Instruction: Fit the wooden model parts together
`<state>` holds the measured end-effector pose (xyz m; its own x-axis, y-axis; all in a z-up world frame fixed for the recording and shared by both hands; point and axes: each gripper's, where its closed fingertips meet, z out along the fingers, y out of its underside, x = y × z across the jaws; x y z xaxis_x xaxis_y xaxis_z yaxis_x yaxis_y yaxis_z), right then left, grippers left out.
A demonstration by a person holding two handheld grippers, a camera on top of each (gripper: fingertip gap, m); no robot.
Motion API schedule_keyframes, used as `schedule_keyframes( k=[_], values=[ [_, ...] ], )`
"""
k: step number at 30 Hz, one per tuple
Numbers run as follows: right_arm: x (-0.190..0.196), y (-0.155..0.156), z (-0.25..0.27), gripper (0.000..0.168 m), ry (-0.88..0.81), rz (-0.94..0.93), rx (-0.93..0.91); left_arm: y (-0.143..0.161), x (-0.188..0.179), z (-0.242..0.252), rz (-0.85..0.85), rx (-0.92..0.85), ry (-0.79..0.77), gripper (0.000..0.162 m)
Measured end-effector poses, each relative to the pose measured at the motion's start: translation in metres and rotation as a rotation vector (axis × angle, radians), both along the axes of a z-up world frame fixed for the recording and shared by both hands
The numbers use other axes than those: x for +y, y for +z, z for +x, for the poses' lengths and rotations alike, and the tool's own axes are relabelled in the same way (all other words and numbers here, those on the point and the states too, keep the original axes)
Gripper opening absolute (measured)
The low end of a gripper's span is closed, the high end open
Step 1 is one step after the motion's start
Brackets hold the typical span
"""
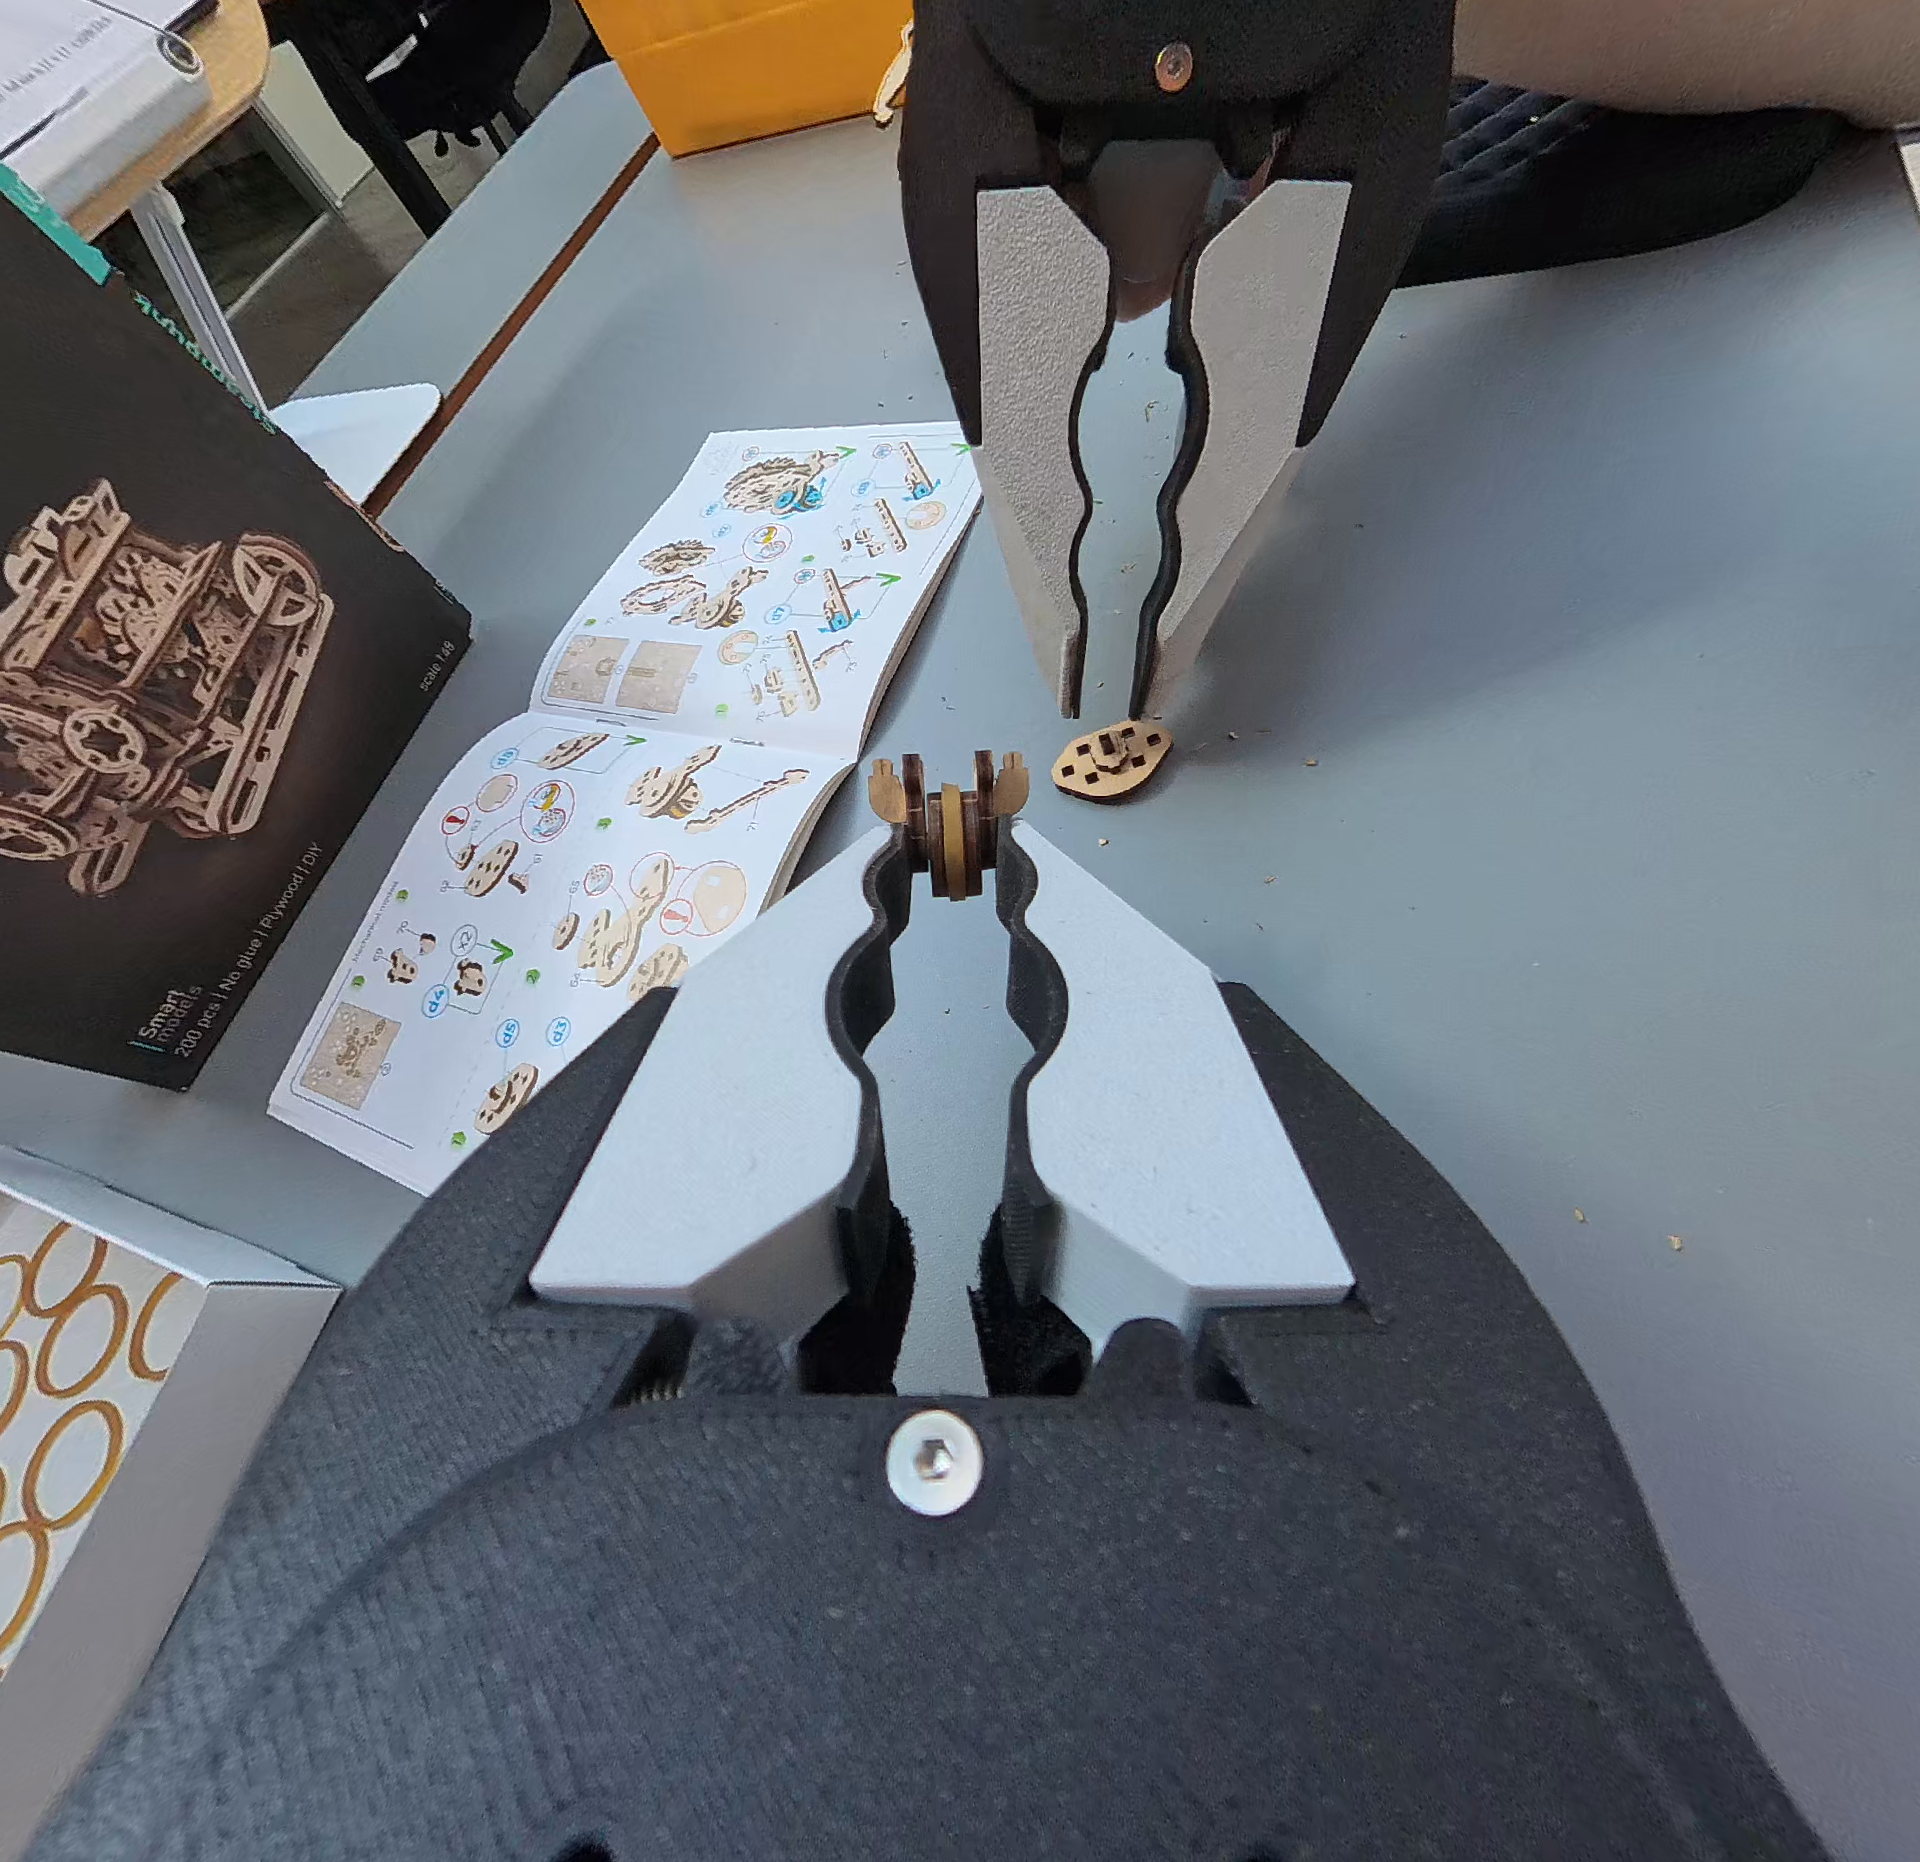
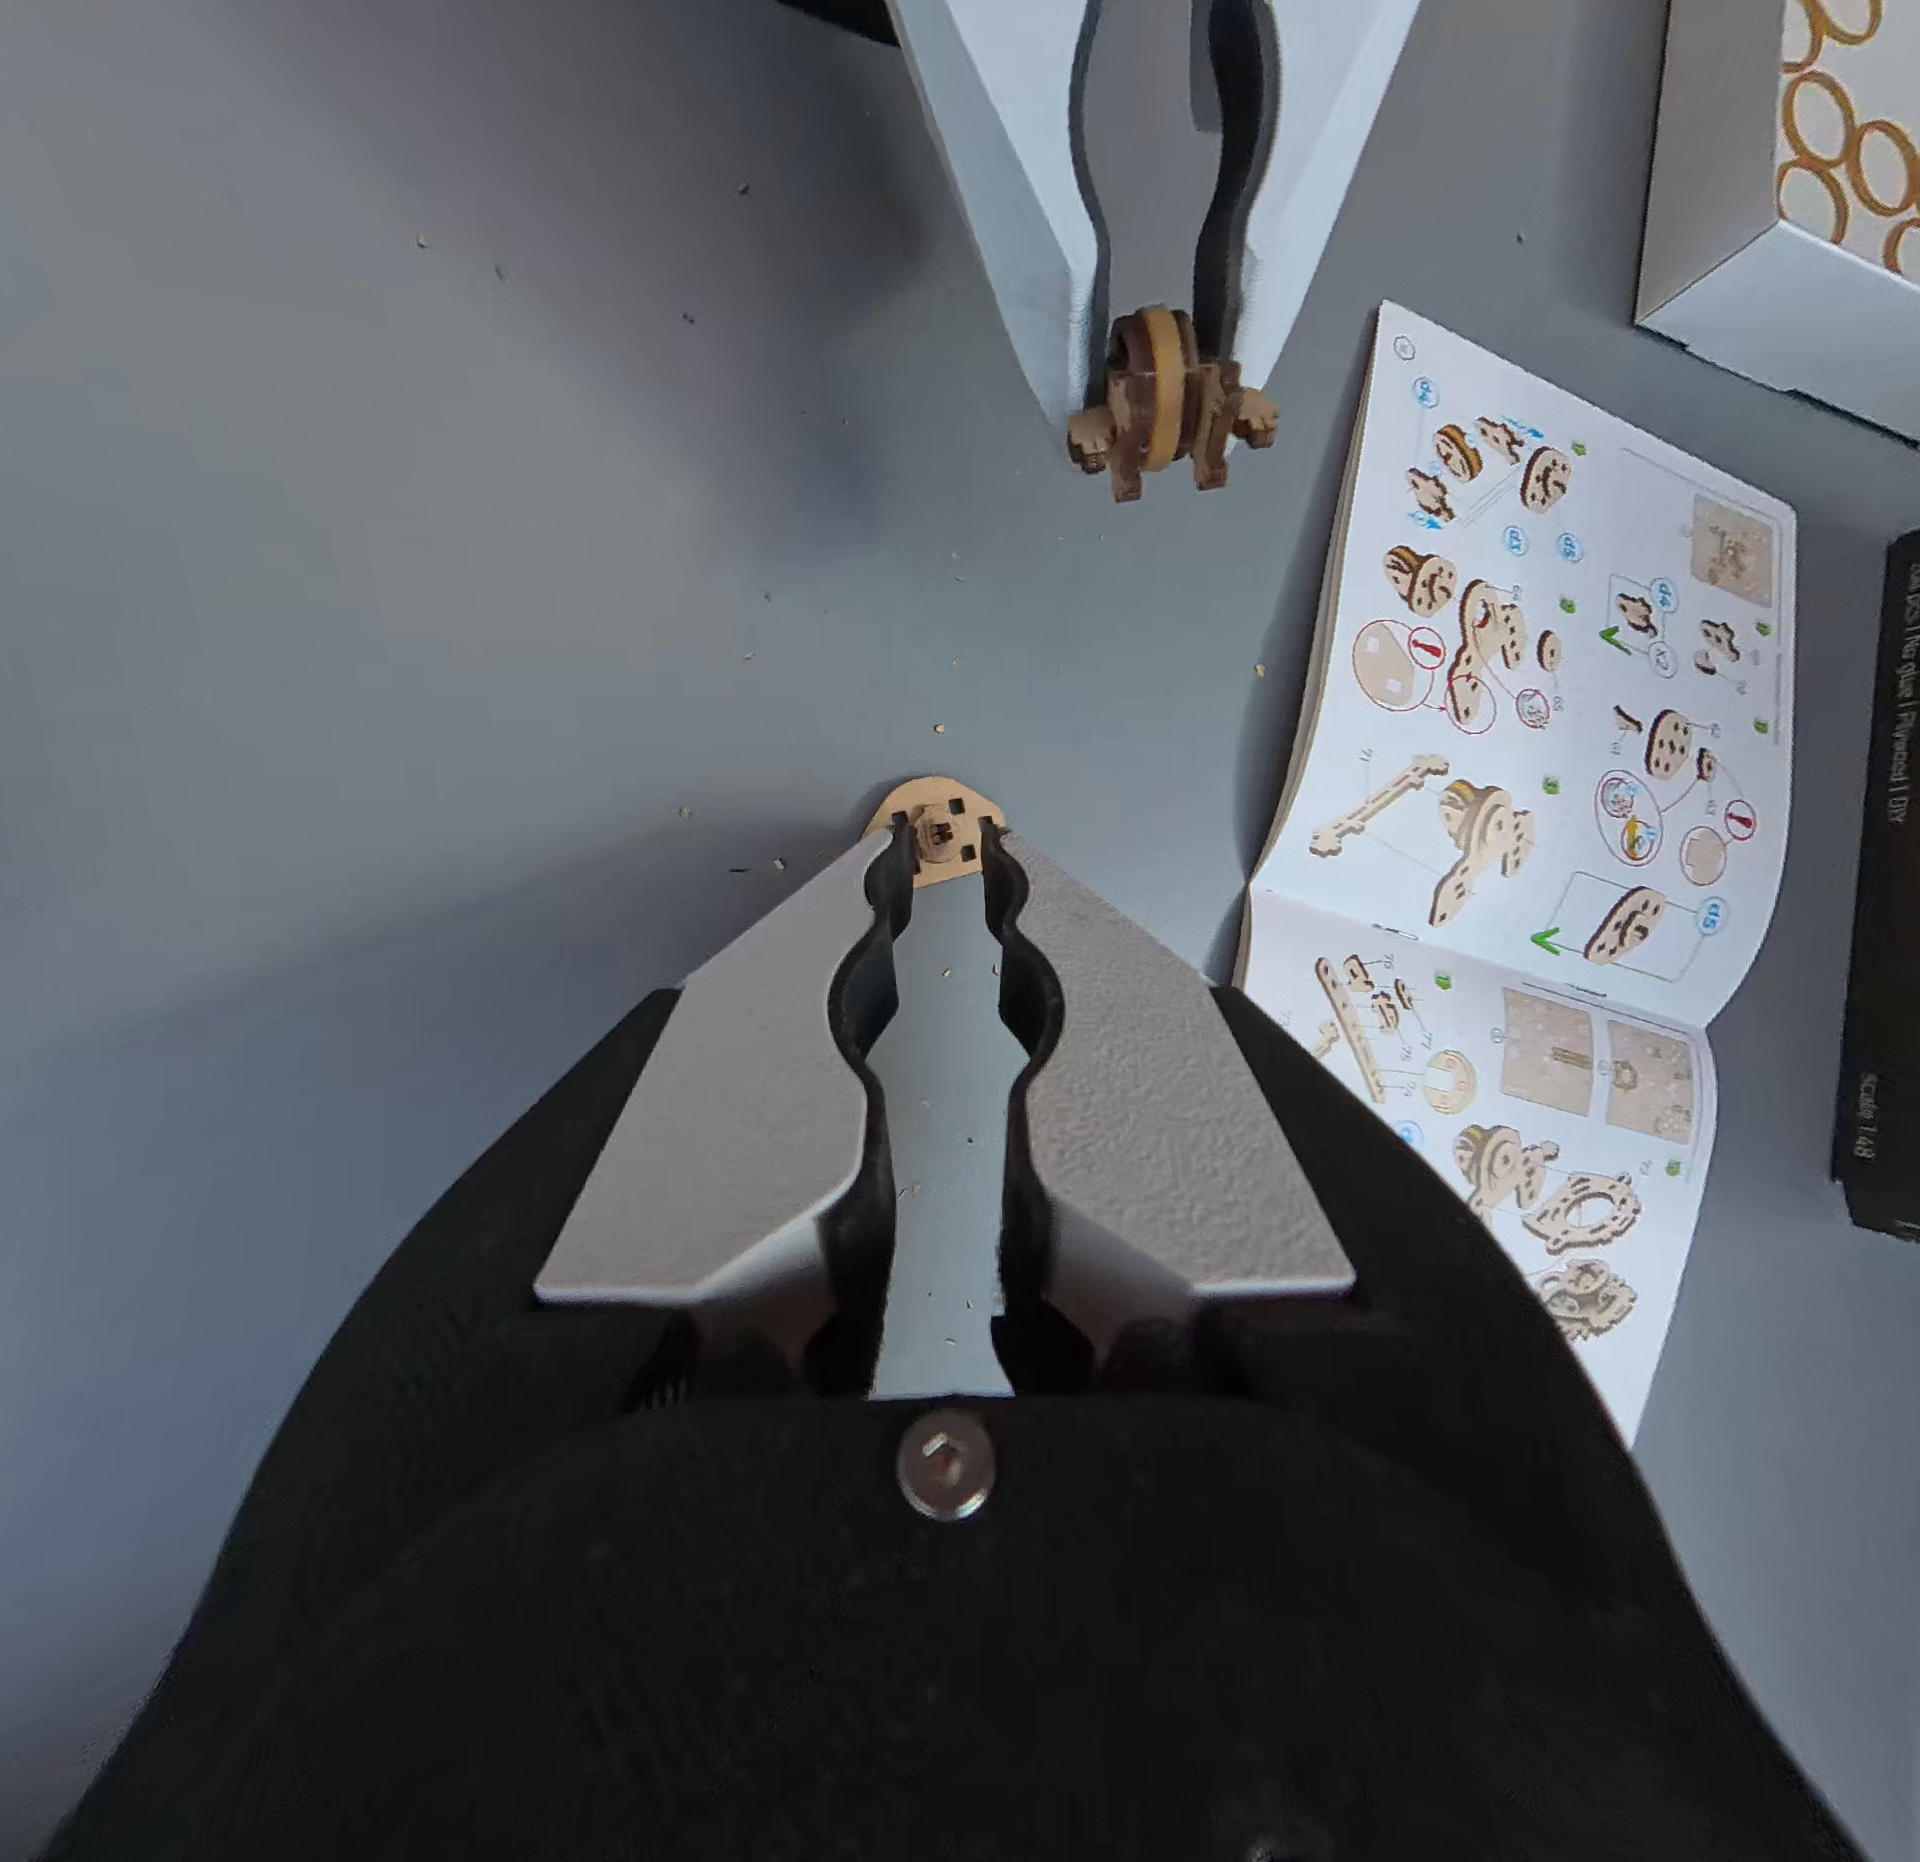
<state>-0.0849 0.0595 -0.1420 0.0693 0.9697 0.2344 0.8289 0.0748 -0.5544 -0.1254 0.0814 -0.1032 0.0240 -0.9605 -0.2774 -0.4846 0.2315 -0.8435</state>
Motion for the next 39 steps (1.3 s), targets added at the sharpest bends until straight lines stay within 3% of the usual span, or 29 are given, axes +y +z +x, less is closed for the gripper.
schedule_keyframes(
  k=[1,11,21,24,28,30,39],
  values=[
    [0.000,0.001,-0.001,0.012,0.025,-0.004,-0.025,0.000,0.000,0.000,-0.003,0.000,0.000,0.014],
    [-0.001,-0.013,-0.001,0.013,0.174,-0.084,-0.306,0.006,0.005,-0.004,-0.005,-0.023,0.013,0.014],
    [0.001,-0.014,-0.004,0.009,0.155,-0.112,-0.270,0.007,0.000,-0.004,0.004,-0.029,-0.013,0.014],
    [0.008,0.004,-0.012,0.009,0.150,-0.011,-0.094,0.012,-0.006,-0.002,0.025,-0.052,-0.043,0.014],
    [0.000,0.086,-0.029,0.008,0.194,0.137,0.459,0.020,-0.015,0.001,0.020,-0.102,-0.078,0.014],
    [-0.004,0.106,-0.026,0.008,0.195,0.149,0.588,0.023,-0.018,0.002,-0.013,-0.123,-0.093,0.014],
    [-0.003,0.085,-0.038,0.008,0.173,0.068,0.558,0.022,-0.024,0.006,-0.092,-0.131,-0.120,0.014]
  ],
)
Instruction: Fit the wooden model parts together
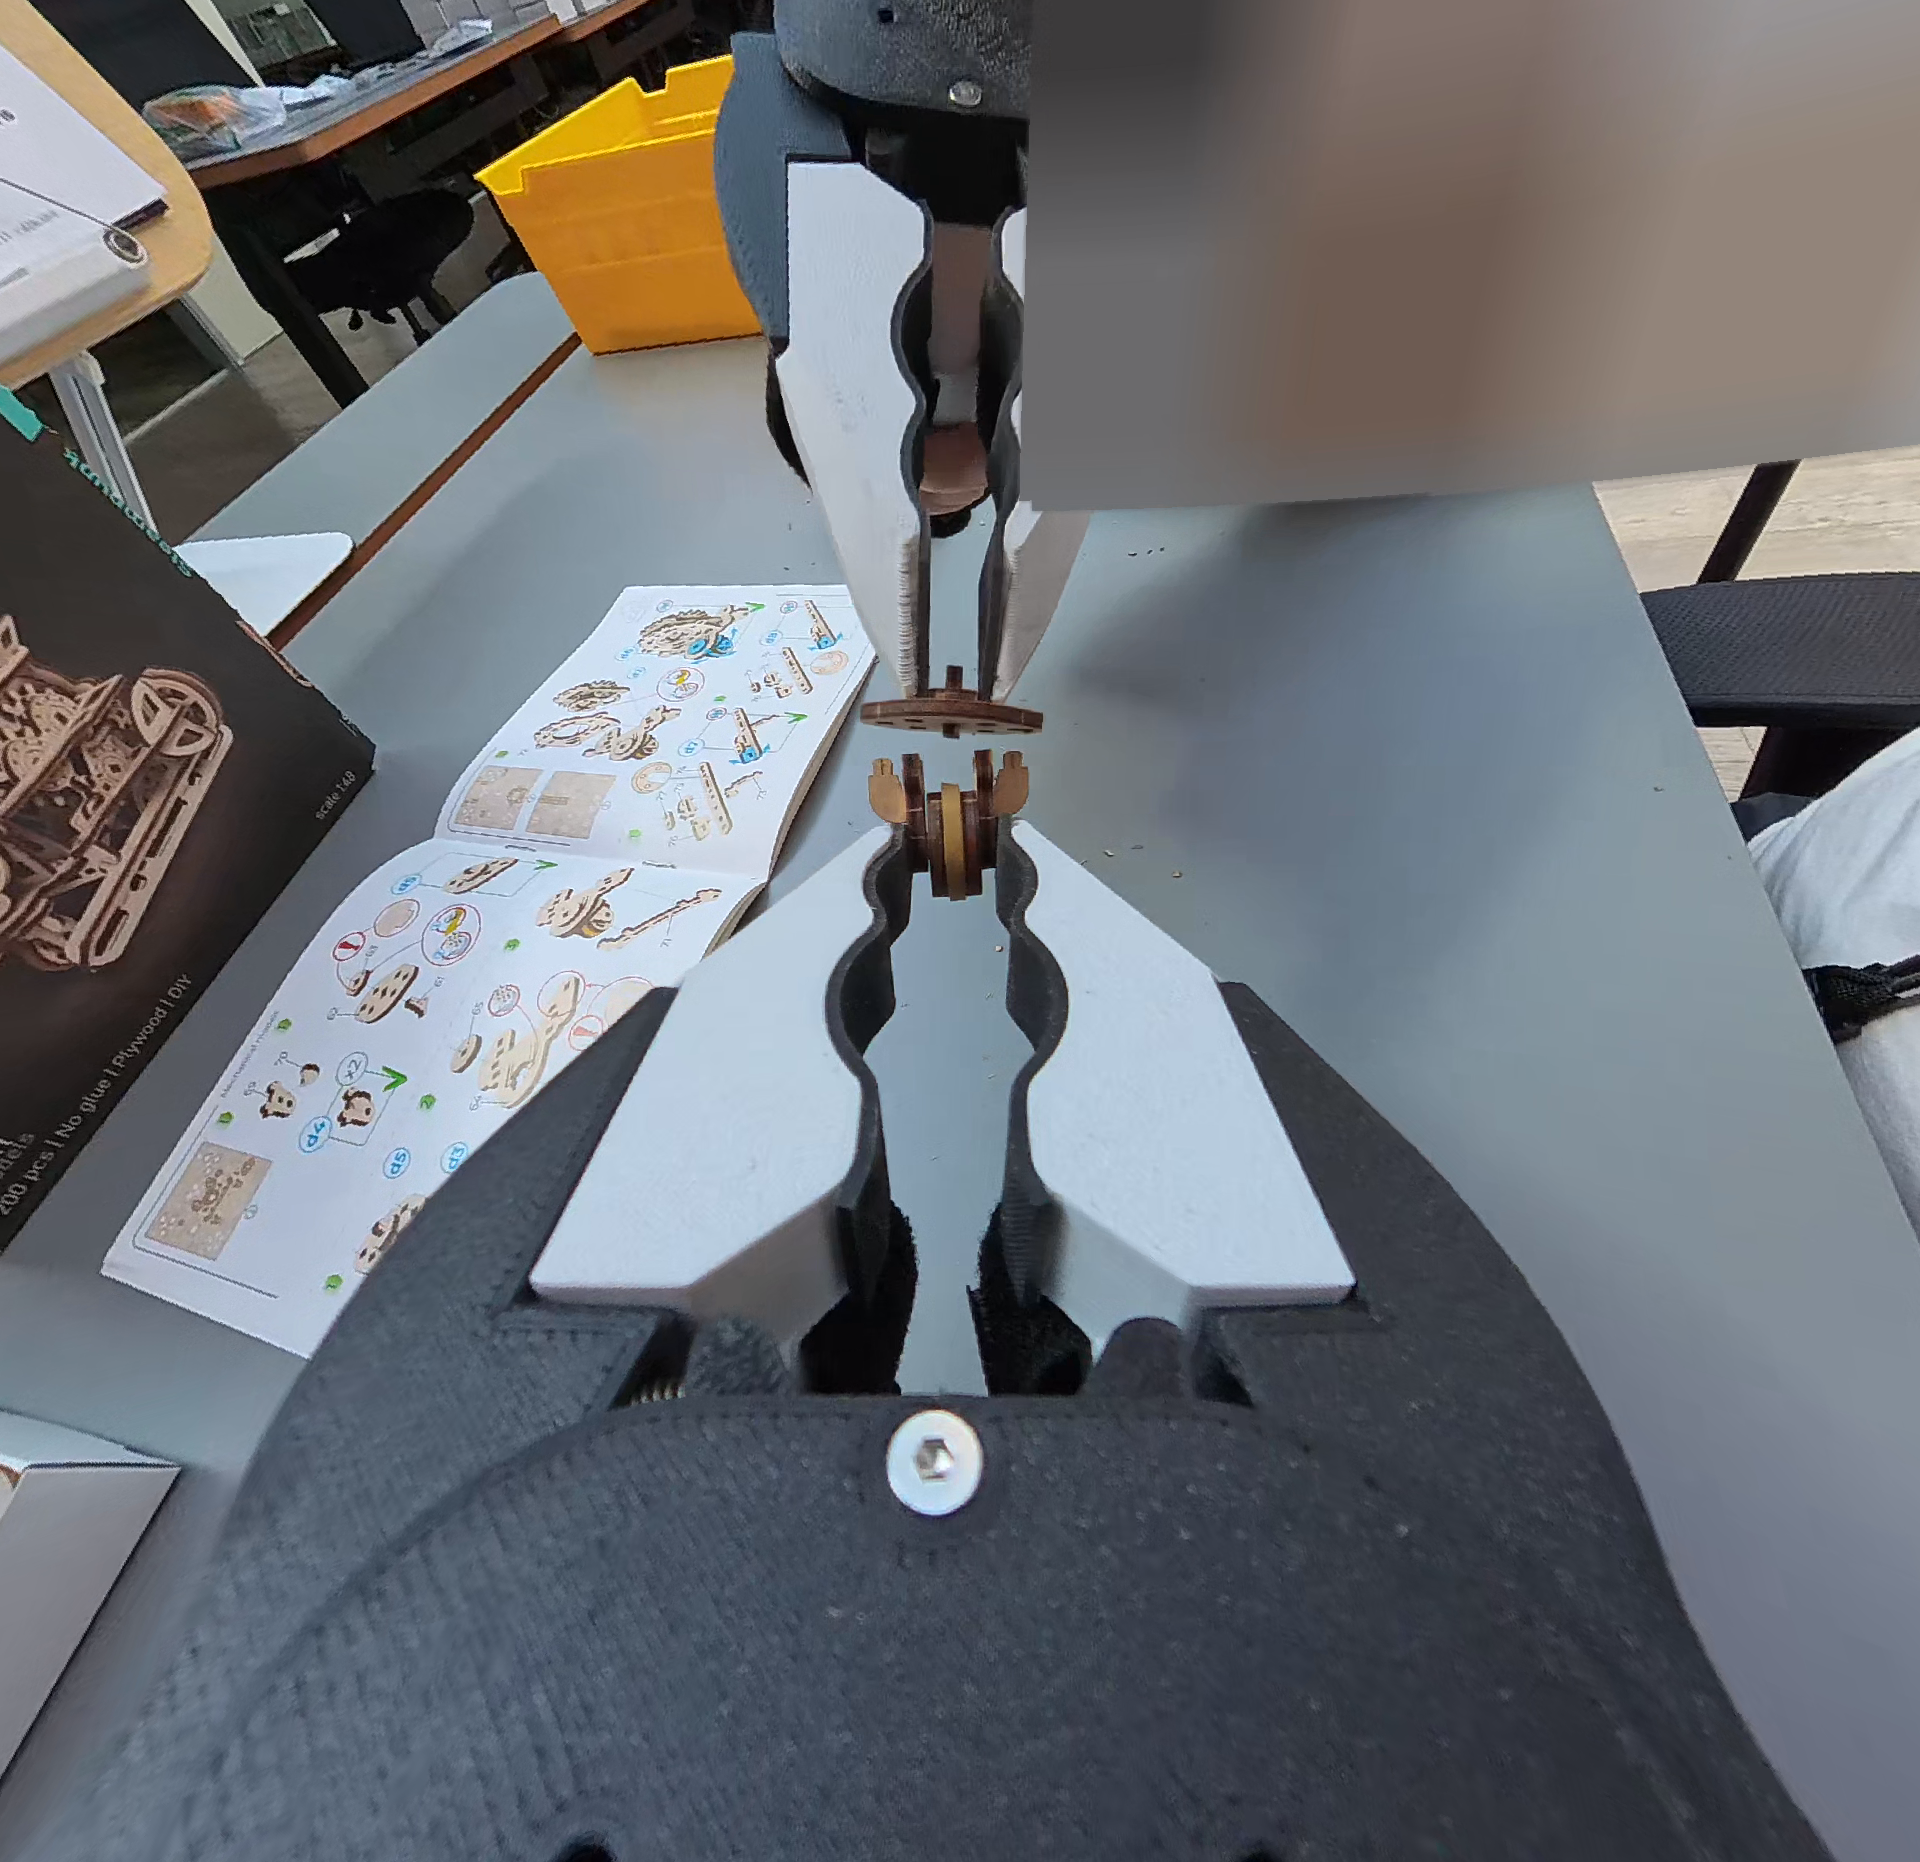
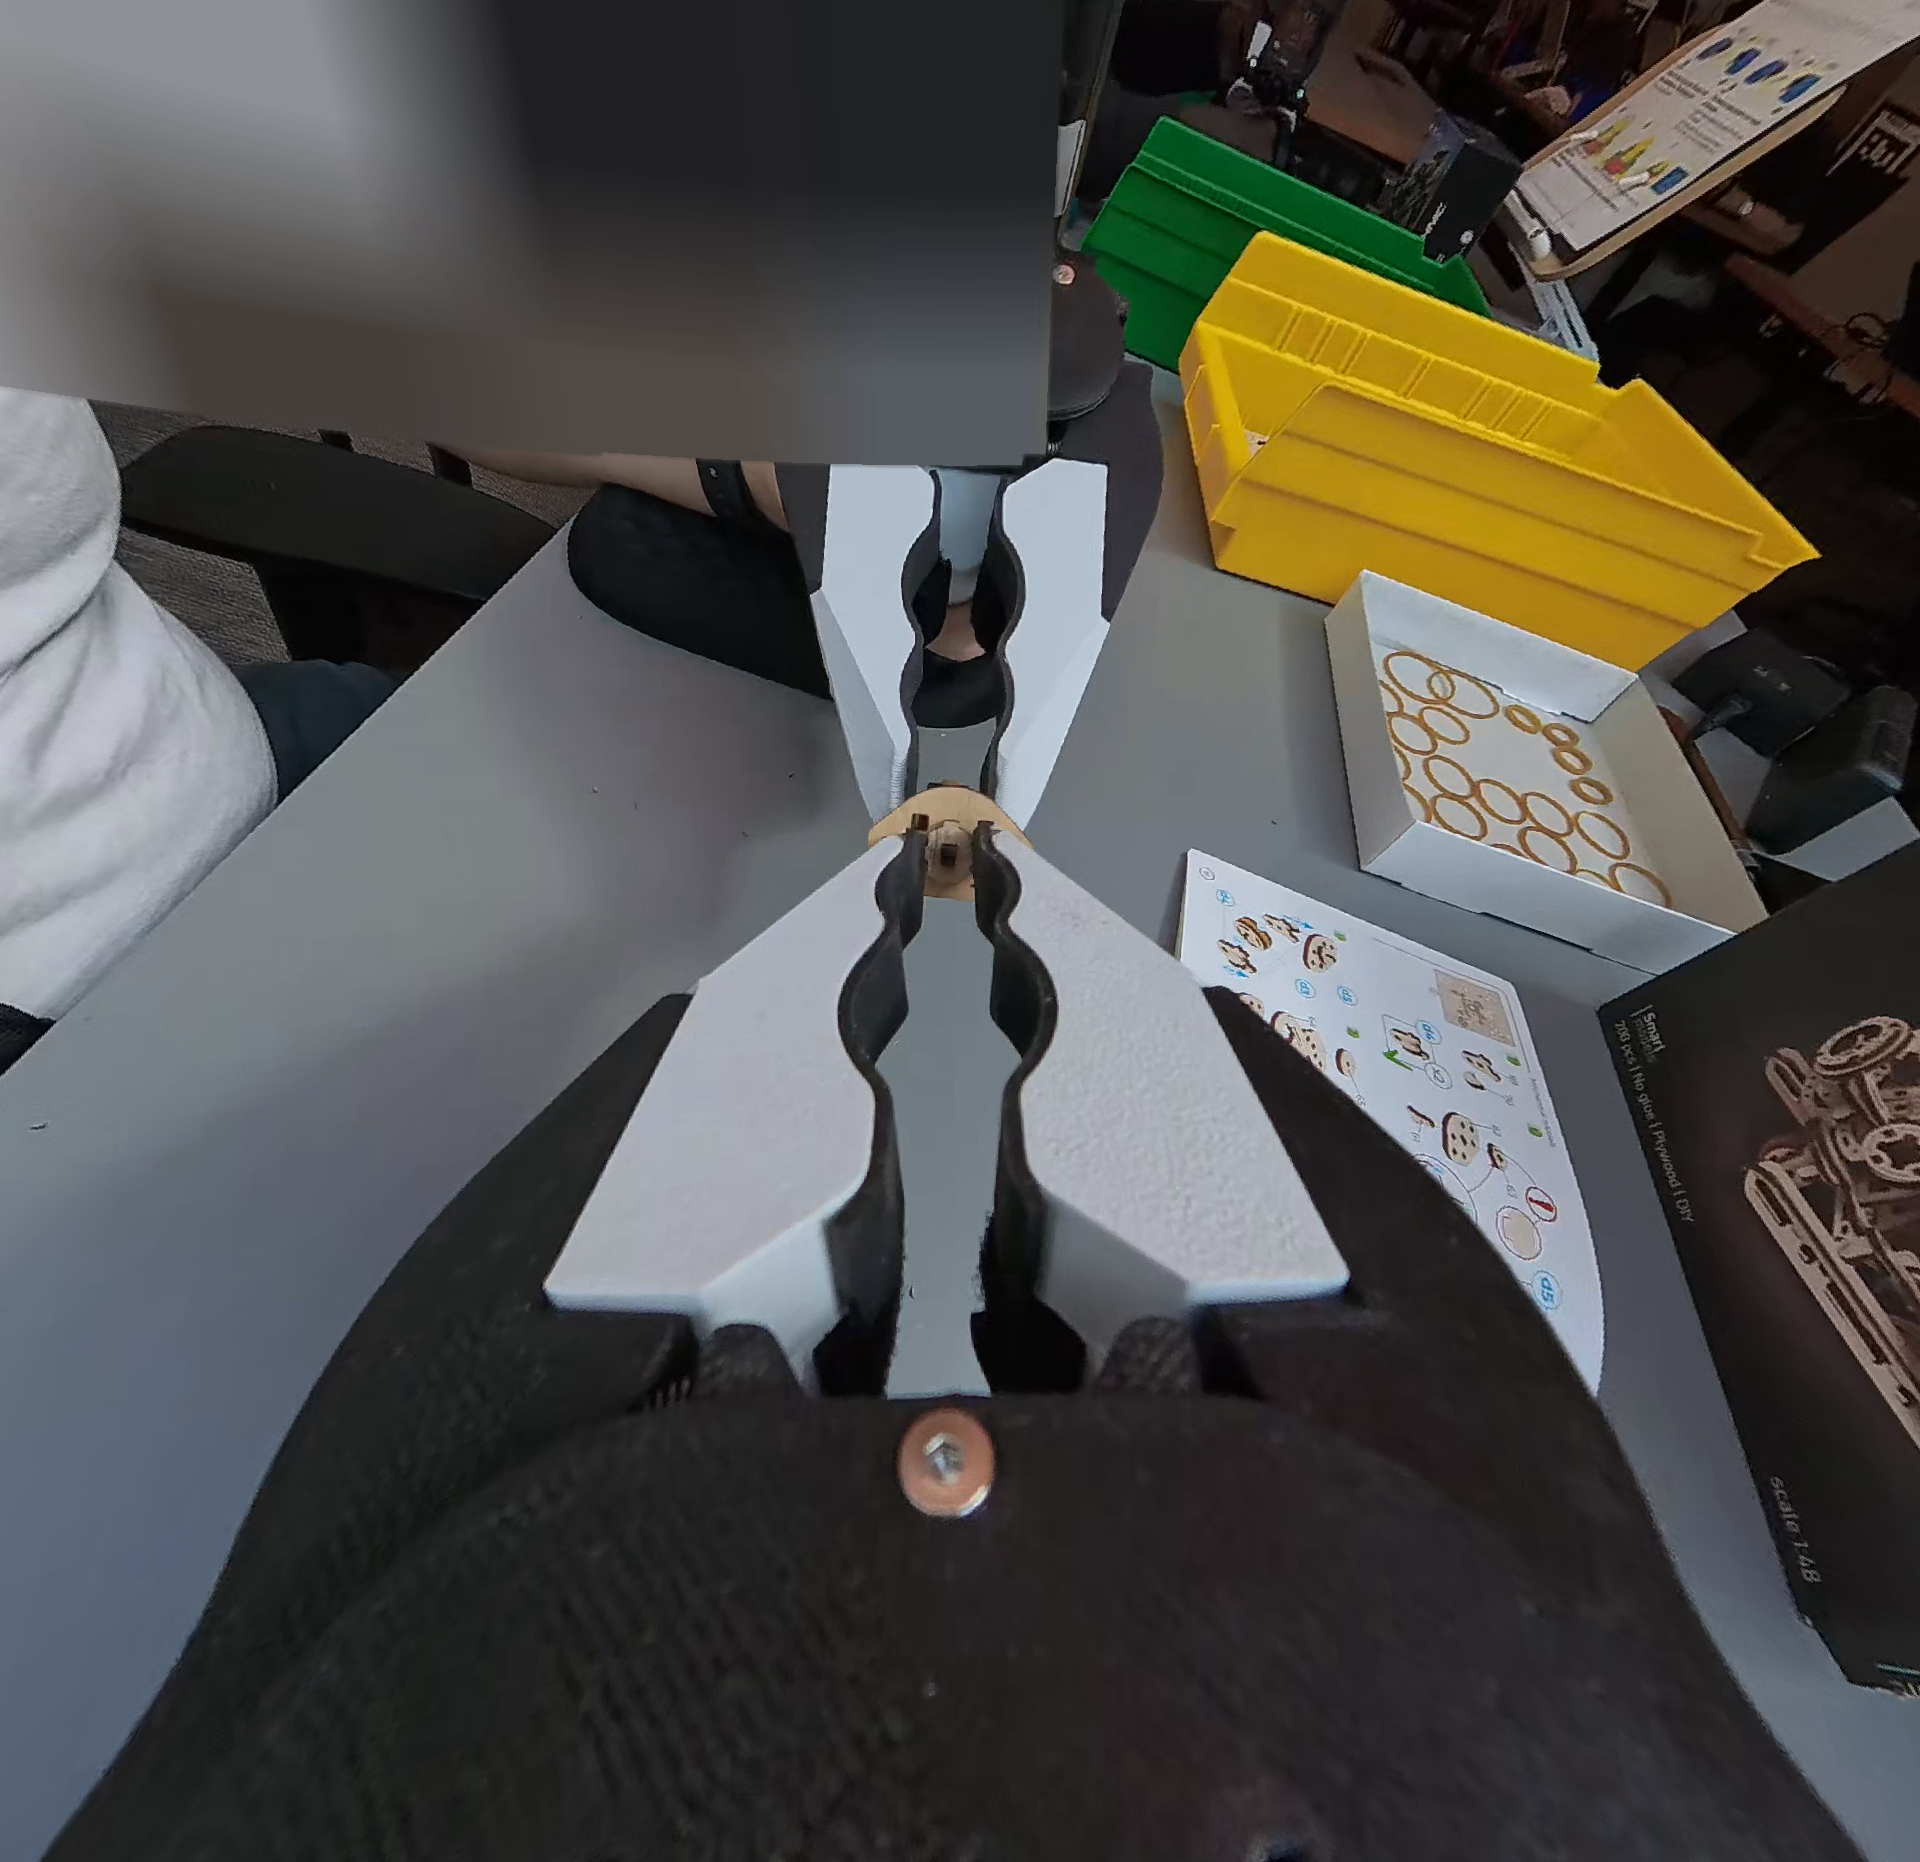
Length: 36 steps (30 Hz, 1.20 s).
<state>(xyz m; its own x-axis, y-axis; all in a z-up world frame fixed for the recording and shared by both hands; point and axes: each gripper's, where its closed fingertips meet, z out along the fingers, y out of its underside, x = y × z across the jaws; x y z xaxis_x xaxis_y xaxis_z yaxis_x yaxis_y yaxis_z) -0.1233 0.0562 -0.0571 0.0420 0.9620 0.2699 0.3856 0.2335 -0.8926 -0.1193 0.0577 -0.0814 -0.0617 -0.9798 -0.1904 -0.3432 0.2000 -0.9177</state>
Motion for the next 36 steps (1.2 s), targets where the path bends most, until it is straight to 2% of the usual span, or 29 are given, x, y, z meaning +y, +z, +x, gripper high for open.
schedule_keyframes(
  k=[9,17,23,29,36],
  values=[
    [-0.001,-0.007,-0.003,0.008,0.018,-0.081,0.002,-0.004,-0.004,0.001,0.007,0.021,-0.023,0.014],
    [0.003,-0.014,-0.003,0.008,0.013,-0.166,0.032,-0.012,-0.001,0.000,-0.065,0.057,-0.014,0.014],
    [0.006,-0.020,-0.003,0.008,0.033,-0.356,0.103,-0.017,-0.002,-0.001,-0.285,0.100,-0.037,0.014],
    [0.008,-0.019,-0.005,0.008,0.074,-0.599,0.197,-0.015,-0.004,-0.004,-0.435,0.104,-0.045,0.014],
    [0.018,-0.016,-0.011,0.008,0.017,-0.876,0.270,-0.008,0.000,-0.011,-0.727,0.068,-0.040,0.014]
  ],
)
